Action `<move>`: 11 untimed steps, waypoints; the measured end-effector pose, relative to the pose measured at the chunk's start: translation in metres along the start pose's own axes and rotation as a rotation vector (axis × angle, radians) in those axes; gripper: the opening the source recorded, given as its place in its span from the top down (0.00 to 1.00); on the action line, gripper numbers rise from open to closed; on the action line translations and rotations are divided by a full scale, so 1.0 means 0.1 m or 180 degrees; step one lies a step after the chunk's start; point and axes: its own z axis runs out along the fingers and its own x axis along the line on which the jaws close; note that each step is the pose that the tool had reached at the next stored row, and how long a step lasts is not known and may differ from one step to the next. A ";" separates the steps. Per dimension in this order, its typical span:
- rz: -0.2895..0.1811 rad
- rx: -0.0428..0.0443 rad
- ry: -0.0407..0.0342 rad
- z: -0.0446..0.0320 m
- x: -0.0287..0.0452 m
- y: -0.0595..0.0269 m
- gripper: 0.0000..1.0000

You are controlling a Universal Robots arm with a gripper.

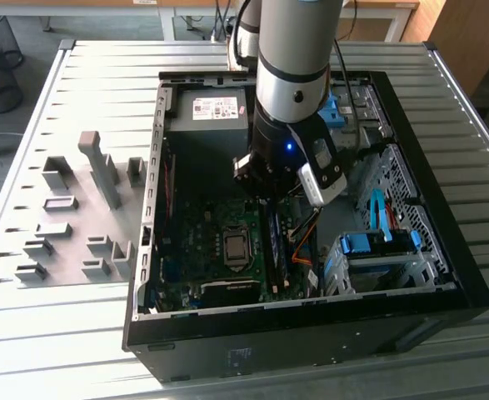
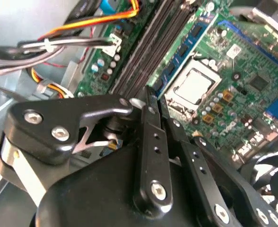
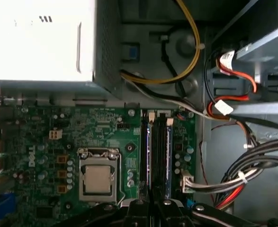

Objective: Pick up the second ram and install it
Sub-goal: 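Insert the second ram into the second slot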

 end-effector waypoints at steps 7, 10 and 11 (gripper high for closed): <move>0.0066 -0.0007 0.0000 0.125 0.000 -0.007 0.86; 0.0066 -0.0013 0.0000 0.181 -0.001 -0.007 0.86; 0.0067 -0.0013 0.0000 0.199 -0.001 -0.007 0.86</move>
